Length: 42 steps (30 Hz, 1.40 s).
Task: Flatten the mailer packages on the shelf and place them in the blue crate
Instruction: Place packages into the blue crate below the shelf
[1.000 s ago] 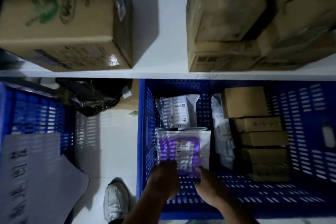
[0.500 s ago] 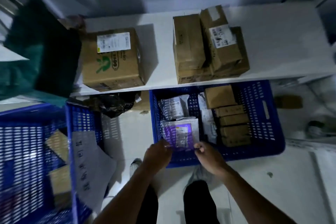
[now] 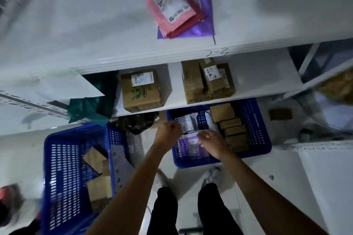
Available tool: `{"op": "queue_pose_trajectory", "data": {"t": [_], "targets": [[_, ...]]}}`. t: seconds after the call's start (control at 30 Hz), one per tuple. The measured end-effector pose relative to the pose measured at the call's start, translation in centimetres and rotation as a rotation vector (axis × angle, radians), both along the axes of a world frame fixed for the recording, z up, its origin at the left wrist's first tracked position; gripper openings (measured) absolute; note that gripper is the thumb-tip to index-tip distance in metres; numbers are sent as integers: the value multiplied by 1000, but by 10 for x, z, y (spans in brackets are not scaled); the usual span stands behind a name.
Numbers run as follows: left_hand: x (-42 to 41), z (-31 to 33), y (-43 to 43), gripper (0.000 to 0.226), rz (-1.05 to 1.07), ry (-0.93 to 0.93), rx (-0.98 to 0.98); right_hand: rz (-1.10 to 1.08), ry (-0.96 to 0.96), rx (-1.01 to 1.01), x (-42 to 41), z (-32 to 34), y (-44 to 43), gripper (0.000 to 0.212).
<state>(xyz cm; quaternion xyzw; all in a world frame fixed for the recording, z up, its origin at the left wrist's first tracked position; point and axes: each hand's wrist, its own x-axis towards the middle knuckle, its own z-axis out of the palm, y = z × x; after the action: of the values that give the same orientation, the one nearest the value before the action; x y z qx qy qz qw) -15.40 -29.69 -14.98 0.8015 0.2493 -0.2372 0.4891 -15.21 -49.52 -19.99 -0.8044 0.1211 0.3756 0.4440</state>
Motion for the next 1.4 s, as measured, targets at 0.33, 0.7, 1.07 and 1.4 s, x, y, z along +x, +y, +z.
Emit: {"op": "queue_pose_trajectory", "data": {"t": [0.33, 0.7, 1.07, 1.4], "targets": [[40, 98, 15, 20, 41, -188, -80, 47, -267, -10, 49, 105, 9, 26], [127, 184, 42, 15, -39, -414, 124, 87, -511, -12, 144, 206, 45, 15], [214, 182, 40, 48, -253, -501, 475, 65, -751, -85, 233, 241, 78, 33], [230, 145, 40, 67, -439, -516, 573, -80, -607, -20, 270, 226, 91, 28]]}}
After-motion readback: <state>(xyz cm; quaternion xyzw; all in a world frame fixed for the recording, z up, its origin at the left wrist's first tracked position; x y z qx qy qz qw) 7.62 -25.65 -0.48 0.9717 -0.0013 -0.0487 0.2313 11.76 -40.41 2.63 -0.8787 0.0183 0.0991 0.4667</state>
